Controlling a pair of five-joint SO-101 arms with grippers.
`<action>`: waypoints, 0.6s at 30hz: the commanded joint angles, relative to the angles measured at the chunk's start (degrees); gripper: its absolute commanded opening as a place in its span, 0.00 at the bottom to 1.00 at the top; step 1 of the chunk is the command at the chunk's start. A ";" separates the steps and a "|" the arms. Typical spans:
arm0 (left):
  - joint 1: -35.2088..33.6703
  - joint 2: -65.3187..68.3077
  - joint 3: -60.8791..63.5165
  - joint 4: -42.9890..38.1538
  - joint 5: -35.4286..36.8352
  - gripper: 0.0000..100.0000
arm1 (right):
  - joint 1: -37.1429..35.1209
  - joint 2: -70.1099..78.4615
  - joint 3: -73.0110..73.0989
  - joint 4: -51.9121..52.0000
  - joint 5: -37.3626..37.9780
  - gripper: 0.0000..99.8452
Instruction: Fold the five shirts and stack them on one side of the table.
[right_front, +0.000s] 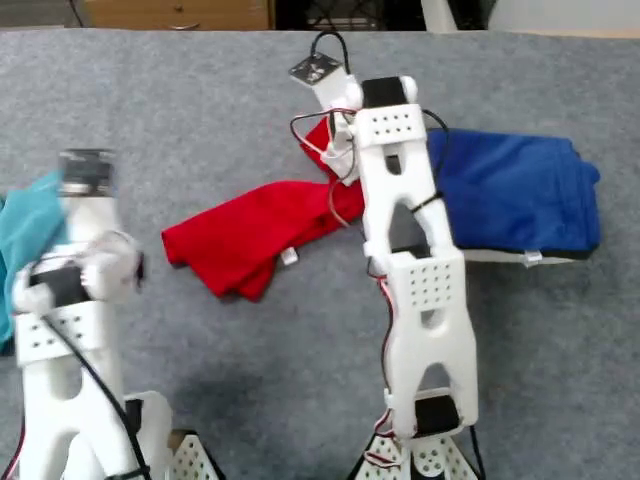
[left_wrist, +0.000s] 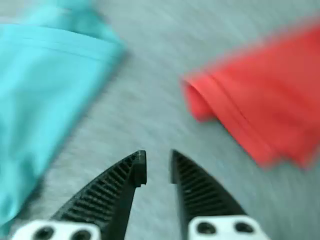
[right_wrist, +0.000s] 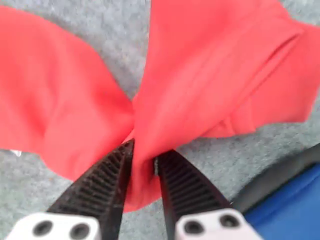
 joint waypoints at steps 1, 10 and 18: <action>10.07 -1.05 0.31 4.31 -17.41 0.19 | -1.14 -0.13 0.04 -1.67 -0.26 0.02; 18.42 -0.53 15.87 -13.45 -20.04 0.19 | 2.20 -0.92 -6.37 1.32 -0.18 0.02; 24.04 -0.44 18.77 -18.90 -19.25 0.19 | 2.29 -0.92 -6.37 1.32 -0.18 0.02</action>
